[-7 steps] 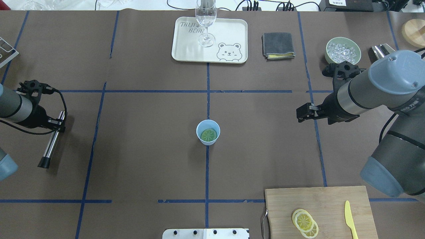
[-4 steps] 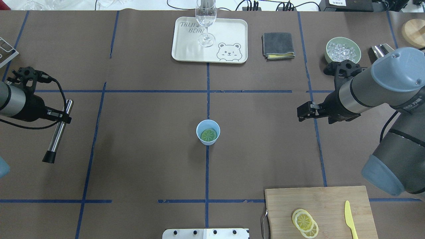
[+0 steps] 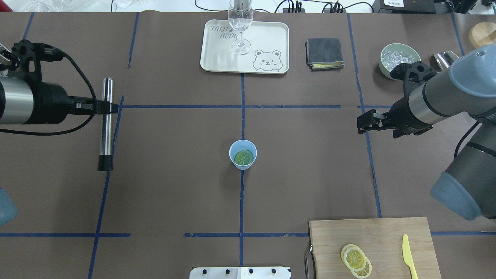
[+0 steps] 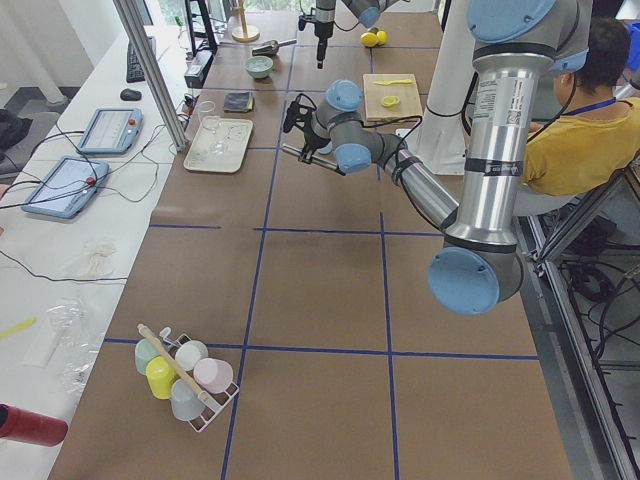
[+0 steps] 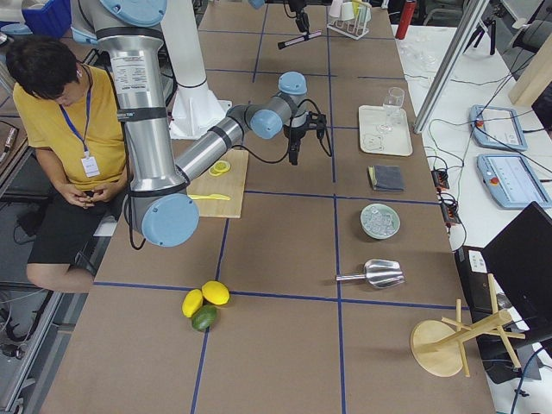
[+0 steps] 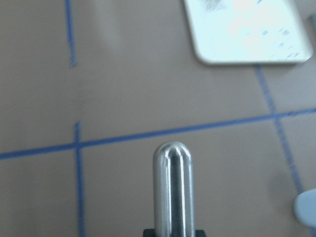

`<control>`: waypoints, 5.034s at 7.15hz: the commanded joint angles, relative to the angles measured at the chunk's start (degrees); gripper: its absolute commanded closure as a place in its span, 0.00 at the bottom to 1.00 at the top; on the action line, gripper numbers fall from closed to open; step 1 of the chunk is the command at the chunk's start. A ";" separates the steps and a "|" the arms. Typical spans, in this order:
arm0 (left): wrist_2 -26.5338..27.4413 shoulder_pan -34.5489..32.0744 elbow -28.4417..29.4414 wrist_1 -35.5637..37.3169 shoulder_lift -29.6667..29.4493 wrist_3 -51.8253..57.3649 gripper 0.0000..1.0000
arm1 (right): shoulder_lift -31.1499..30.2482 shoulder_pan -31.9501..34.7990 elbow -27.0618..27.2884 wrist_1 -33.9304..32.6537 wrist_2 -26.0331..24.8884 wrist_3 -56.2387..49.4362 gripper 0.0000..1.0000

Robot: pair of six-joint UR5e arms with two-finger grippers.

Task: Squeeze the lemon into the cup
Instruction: 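Carry the silver squeezer with the left gripper over the blue cup, then press the squeezer down into the cup onto the lemon with the left gripper, then lift the squeezer out of the cup and carry it back with the left gripper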

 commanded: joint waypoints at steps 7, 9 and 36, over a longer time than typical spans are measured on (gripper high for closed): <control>48.53 25.79 7.33 -3.76 -20.05 8.55 1.00 | -7.65 12.49 -1.22 0.00 6.37 -16.45 0.00; 57.86 29.59 15.49 -18.49 -20.23 8.81 1.00 | -8.80 15.21 -1.22 0.09 9.70 -19.88 0.00; 62.57 30.75 38.47 -28.48 -28.93 17.34 1.00 | -11.35 16.90 -2.80 3.87 11.29 -24.02 0.00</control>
